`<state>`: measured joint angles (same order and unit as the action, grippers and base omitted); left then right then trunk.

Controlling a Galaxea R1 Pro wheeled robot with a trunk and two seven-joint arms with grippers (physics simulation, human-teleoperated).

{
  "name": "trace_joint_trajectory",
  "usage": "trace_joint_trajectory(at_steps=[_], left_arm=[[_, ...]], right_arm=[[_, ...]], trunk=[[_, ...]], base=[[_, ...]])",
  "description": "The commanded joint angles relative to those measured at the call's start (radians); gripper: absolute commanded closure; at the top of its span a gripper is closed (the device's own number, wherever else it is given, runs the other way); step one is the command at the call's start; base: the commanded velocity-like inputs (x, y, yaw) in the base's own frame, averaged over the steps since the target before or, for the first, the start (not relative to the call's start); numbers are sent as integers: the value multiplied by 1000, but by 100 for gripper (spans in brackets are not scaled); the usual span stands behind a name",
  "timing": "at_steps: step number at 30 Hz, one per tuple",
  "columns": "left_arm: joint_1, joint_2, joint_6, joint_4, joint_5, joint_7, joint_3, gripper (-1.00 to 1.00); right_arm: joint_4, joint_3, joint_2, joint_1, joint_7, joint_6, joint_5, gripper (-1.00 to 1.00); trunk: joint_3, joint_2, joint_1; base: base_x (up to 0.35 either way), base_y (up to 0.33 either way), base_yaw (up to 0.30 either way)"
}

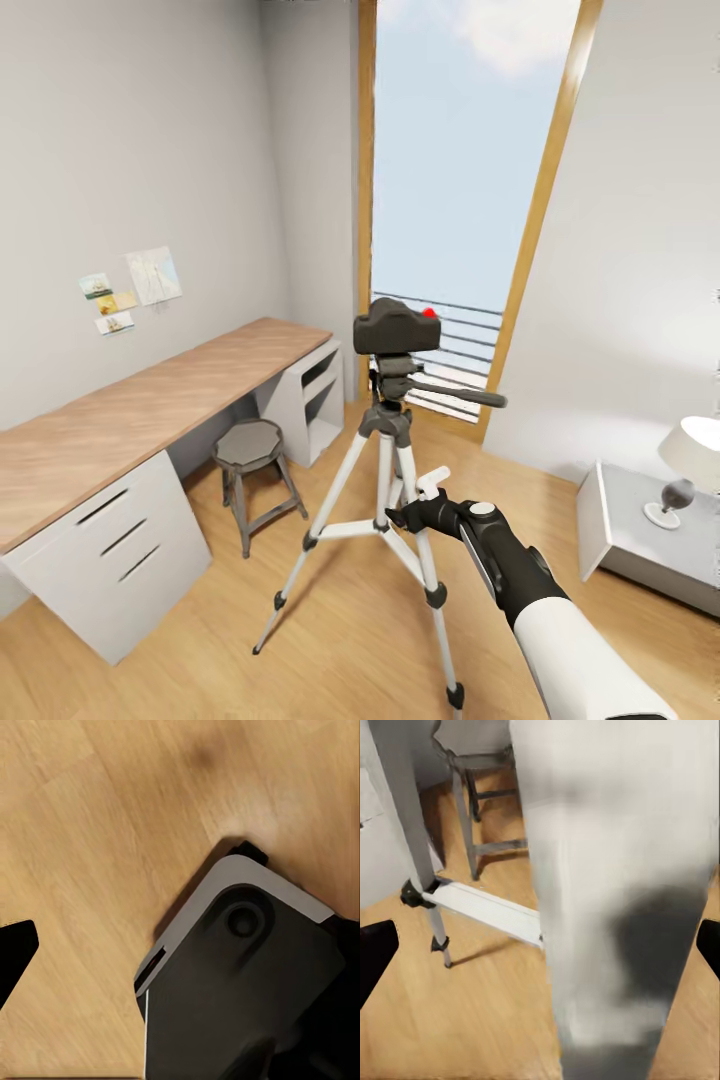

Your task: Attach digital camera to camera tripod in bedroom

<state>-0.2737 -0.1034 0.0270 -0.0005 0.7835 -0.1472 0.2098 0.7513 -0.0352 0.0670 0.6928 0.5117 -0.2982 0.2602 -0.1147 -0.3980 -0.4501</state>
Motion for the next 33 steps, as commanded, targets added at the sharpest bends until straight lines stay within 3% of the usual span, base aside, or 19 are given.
trace_joint_trajectory(at_steps=[1,20,33], left_arm=[[-1,1,3,0,6,-3,8,-100],[-1,4,4,0,6,-2,8,-100],[-1,7,4,1,7,-3,8,-100]], right_arm=[[2,1,0,1,5,-4,9,-100],[4,4,-1,1,1,-3,7,-100],[10,7,-2,1,-5,3,7,-100]], trunk=[[-2,-2,0],[-2,-2,0],[-2,-2,0]], base=[[-303,0,0],[-93,0,0],[-300,0,0]])
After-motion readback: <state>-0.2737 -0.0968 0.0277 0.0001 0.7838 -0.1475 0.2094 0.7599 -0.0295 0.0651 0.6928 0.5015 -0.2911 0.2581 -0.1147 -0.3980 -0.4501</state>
